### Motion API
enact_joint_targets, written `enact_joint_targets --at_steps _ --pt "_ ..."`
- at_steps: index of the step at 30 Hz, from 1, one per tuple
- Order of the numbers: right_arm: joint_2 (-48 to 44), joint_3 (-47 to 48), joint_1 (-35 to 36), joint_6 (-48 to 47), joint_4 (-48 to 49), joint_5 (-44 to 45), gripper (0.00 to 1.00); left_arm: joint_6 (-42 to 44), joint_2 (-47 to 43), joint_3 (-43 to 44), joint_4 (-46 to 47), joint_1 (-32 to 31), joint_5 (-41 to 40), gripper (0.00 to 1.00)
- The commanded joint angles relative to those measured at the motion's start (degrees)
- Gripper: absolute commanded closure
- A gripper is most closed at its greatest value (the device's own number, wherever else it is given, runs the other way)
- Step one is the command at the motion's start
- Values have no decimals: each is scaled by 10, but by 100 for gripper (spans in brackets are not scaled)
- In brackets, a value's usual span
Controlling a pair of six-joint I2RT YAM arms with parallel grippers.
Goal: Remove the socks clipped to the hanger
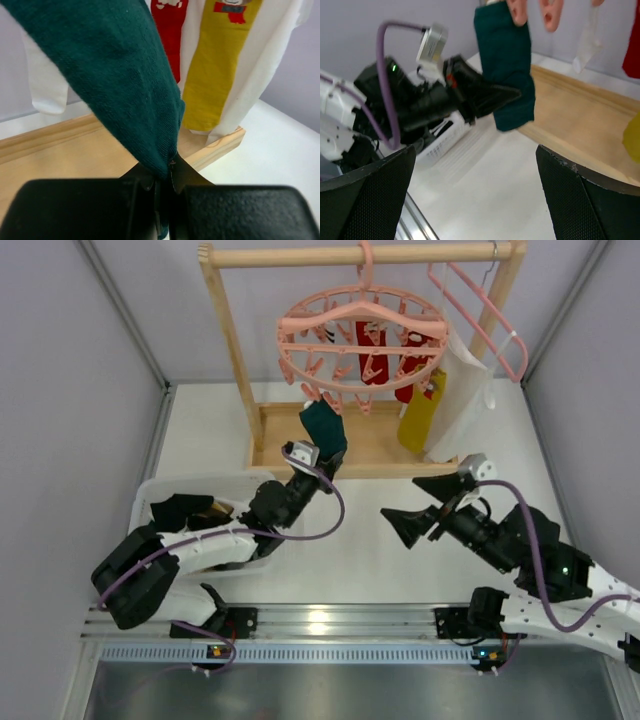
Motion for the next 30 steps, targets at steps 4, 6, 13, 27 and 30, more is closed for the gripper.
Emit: enact_joint_targets --at_steps 4,6,13,27,30 --pt "20 165 -4 29 -57 190 1 104 9 38 50 -145 -258 100" --pt "49 216 -4 23 -94 211 1 140 40 73 50 -174 -327 100" --pt "276 491 -4 -10 -267 272 7 243 136 174 50 -262 -443 100" --pt "551 743 -24 -72 -381 299 32 349 236 296 49 -328 -481 100" --pt "565 747 -49 -75 -390 314 32 355 242 304 50 -331 -484 100"
